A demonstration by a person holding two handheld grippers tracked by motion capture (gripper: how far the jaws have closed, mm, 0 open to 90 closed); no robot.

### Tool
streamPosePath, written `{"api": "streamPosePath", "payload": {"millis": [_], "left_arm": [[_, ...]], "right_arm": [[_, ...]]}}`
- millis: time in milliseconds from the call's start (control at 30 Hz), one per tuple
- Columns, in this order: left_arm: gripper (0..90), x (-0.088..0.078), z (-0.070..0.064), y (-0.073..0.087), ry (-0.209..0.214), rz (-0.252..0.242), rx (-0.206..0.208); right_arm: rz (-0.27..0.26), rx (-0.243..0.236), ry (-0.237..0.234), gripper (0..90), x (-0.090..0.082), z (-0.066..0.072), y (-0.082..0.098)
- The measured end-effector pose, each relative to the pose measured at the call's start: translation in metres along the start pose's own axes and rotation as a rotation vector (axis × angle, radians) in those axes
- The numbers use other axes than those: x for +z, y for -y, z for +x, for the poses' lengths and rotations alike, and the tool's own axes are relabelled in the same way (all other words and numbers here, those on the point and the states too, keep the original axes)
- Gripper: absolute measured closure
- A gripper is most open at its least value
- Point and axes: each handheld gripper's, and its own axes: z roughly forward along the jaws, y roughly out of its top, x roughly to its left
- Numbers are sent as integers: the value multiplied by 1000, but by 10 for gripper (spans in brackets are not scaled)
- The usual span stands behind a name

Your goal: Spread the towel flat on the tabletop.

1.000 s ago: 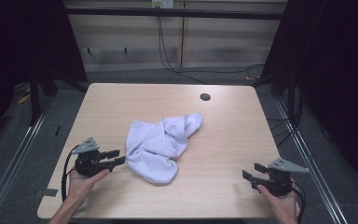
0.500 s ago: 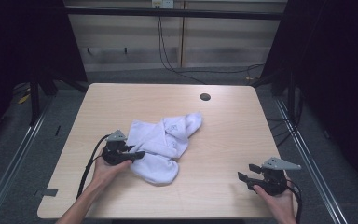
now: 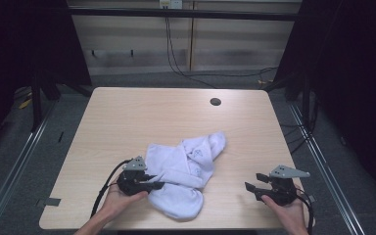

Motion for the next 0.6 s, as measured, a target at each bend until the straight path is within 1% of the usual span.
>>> {"api": "streamPosePath", "payload": {"millis": [33,67,100,133,200,233,267,300,333,367,400,433,467,500,533,567,600], "left_arm": [[689,0,-3,0,16,3,10],[682,-1,-6,0,15,10,4],[664,-1,-6,0,15,10,4],[636,-5,-10,0,49,5,-1],[546,-9,-11,-1,56,1,10],[500,-13,-11,-3,65,-8,6],[458,-18,-11,-5,59,-33,10],[429,-18,-11,-5,59,-33,10],[407,-29,-7,-12,44,-88,9],[400,-29,-7,-12,44,-88,9],[403,-37,-1,-19,44,-142,-9],[410,-37,-1,-19,44,-142,-9],[445,-37,9,-28,31,-157,-37],[483,-33,15,-32,15,-142,-39],[504,-28,21,-36,15,-131,-47],[515,-20,27,-39,23,-122,-58],[518,-12,32,-41,21,-113,-70]], "right_arm": [[-3,1,-5,399,-1,2,0],[-9,-3,-11,399,-1,3,-1],[-15,0,-14,401,-1,4,-2],[-24,-3,-21,401,-1,6,-4],[-46,-4,-38,402,-1,10,-9],[-46,-12,-45,403,0,12,-12],[-50,-16,-55,402,2,15,-15],[-50,-16,-55,402,2,15,-15],[-53,-36,-77,400,9,21,-24],[-53,-36,-77,400,9,21,-24],[-63,-69,-89,401,16,27,-35],[-63,-69,-89,401,16,27,-35],[-75,-98,-112,409,21,34,-47],[-78,-123,-118,410,24,39,-55],[-82,-144,-128,414,28,43,-63],[-82,-160,-142,422,32,47,-71],[-81,-175,-162,428,37,51,-79]]}}
